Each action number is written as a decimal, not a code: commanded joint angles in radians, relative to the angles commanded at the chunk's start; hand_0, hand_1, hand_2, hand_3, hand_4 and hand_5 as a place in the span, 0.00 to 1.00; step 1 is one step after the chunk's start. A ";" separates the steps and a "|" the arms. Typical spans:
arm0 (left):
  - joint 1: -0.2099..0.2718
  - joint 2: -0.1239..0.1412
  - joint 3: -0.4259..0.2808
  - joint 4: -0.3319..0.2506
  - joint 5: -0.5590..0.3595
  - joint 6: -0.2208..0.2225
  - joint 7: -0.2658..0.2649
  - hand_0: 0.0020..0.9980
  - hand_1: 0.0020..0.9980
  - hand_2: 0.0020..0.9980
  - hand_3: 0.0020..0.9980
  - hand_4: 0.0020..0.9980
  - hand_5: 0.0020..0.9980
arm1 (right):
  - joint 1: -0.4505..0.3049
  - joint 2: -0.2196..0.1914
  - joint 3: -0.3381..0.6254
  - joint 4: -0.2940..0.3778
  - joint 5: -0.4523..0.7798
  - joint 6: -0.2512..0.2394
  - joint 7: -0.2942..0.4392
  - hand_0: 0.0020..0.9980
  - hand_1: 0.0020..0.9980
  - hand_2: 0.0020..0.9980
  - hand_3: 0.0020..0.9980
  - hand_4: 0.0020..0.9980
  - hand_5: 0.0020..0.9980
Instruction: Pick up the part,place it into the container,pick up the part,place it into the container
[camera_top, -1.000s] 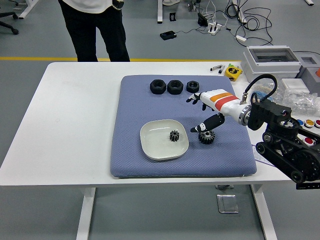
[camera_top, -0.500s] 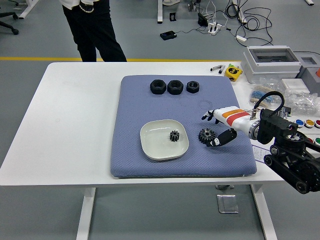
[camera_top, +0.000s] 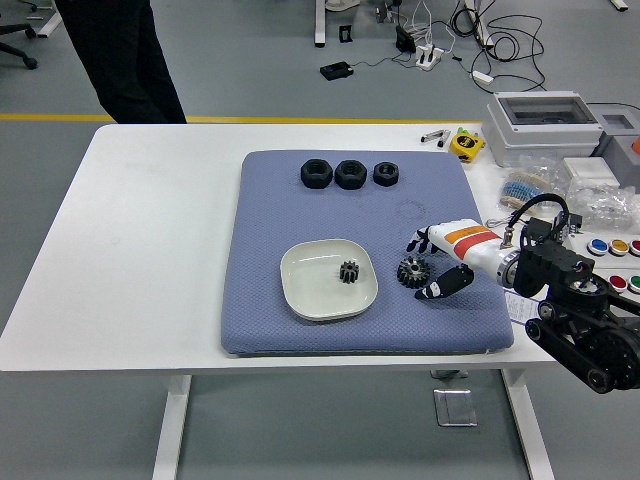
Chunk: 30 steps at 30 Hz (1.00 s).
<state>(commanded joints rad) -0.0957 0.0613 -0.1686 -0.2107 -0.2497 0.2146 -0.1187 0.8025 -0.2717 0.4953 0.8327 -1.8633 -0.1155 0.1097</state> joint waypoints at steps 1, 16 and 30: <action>0.000 0.000 0.001 0.000 0.000 0.000 0.000 0.73 0.68 0.71 0.58 0.60 0.58 | 0.001 0.000 -0.003 0.001 0.005 -0.002 0.000 0.35 0.49 0.55 0.58 0.97 0.32; -0.002 -0.003 0.005 -0.003 -0.006 0.000 0.001 0.73 0.67 0.71 0.58 0.60 0.59 | 0.011 0.019 -0.033 -0.042 0.029 -0.036 -0.001 0.33 0.48 0.53 0.53 0.89 0.30; 0.003 -0.002 -0.004 -0.002 0.010 0.001 0.006 0.73 0.67 0.70 0.58 0.60 0.58 | 0.002 0.006 -0.017 -0.014 0.038 -0.049 0.001 0.07 0.30 0.43 0.49 0.75 0.31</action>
<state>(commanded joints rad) -0.0925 0.0592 -0.1725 -0.2130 -0.2396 0.2154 -0.1131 0.8041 -0.2659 0.4780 0.8190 -1.8258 -0.1646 0.1106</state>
